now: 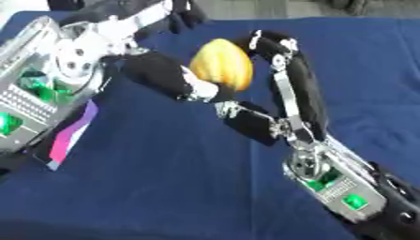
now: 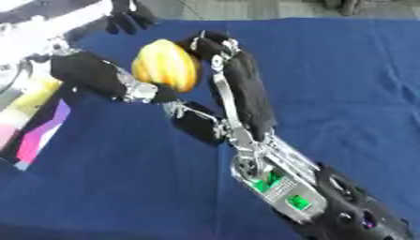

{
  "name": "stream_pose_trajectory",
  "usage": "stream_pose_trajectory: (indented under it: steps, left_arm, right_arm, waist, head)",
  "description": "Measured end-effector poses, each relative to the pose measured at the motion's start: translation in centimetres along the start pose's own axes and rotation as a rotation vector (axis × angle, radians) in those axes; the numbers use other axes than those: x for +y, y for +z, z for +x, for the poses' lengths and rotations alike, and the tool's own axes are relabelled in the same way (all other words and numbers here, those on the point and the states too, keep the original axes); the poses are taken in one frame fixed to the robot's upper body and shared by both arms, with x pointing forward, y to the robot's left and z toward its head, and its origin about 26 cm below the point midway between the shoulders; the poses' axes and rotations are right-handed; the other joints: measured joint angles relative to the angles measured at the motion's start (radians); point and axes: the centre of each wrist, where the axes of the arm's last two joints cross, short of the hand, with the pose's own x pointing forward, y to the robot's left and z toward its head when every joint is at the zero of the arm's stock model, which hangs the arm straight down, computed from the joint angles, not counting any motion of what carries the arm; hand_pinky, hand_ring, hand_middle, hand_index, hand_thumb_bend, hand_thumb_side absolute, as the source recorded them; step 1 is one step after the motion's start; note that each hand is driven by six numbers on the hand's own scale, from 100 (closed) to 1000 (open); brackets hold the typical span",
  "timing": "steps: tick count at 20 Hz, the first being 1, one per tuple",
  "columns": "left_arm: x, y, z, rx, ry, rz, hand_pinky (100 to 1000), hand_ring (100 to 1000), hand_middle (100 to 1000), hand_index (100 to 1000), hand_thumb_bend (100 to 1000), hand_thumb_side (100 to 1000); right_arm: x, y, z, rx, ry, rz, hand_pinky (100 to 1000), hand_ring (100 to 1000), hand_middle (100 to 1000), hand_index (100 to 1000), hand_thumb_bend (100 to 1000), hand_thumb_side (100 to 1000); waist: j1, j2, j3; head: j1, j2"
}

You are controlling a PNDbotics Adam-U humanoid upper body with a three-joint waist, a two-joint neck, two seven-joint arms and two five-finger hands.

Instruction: Pick up the objects with one hand, pass them to the other hand, and then place them into the box on the other side of the table.

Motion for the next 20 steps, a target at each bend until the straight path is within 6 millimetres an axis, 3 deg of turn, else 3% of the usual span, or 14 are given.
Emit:
stream_pose_trajectory:
  steps: [5, 8, 11, 13, 15, 18, 20]
  left_arm:
    - [-0.2, -0.3, 0.2, 0.002, 0.017, -0.003, 847, 797, 761, 812, 682, 458]
    - [-0.3, -0.4, 0.4, 0.0, 0.034, -0.004, 836, 785, 731, 767, 637, 406]
    - [-0.3, -0.4, 0.8, -0.012, 0.055, -0.012, 796, 733, 669, 718, 493, 277]
    - [-0.3, -0.4, 0.8, -0.018, 0.072, -0.024, 768, 677, 616, 680, 334, 122]
    - [-0.3, -0.4, 1.1, -0.031, 0.089, -0.039, 751, 645, 580, 633, 261, 100]
    - [-0.6, -0.4, 1.3, -0.046, 0.102, -0.069, 725, 599, 521, 559, 247, 100]
    - [-0.7, -0.5, 1.3, -0.05, 0.105, -0.086, 703, 572, 483, 500, 308, 100]
  right_arm:
    - [0.0, 0.1, 0.0, -0.012, 0.002, 0.016, 732, 539, 461, 582, 100, 100]
    - [0.1, 0.1, 0.0, -0.017, 0.005, 0.025, 734, 539, 461, 583, 100, 100]
    - [0.2, 0.2, 0.1, -0.015, 0.009, 0.04, 734, 539, 461, 583, 100, 100]
    - [0.2, 0.3, 0.1, -0.013, 0.012, 0.048, 734, 538, 460, 582, 100, 100]
    - [0.3, 0.4, 0.2, -0.009, 0.013, 0.058, 734, 539, 460, 582, 100, 100]
    - [0.3, 0.5, 0.1, -0.005, 0.02, 0.065, 734, 538, 460, 583, 100, 100]
    - [0.3, 0.5, 0.1, -0.005, 0.024, 0.067, 734, 539, 461, 583, 100, 100]
  waist:
    - [0.0, 0.001, 0.0]
    - [-0.002, 0.001, 0.001]
    - [-0.003, 0.001, 0.002]
    - [-0.003, 0.001, 0.002]
    - [-0.003, 0.001, 0.002]
    - [-0.004, 0.002, 0.002]
    - [-0.004, 0.003, 0.002]
  head:
    - [0.0, 0.0]
    - [0.0, 0.0]
    - [0.0, 0.0]
    - [0.0, 0.0]
    - [-0.001, 0.0]
    - [-0.001, 0.0]
    - [-0.001, 0.0]
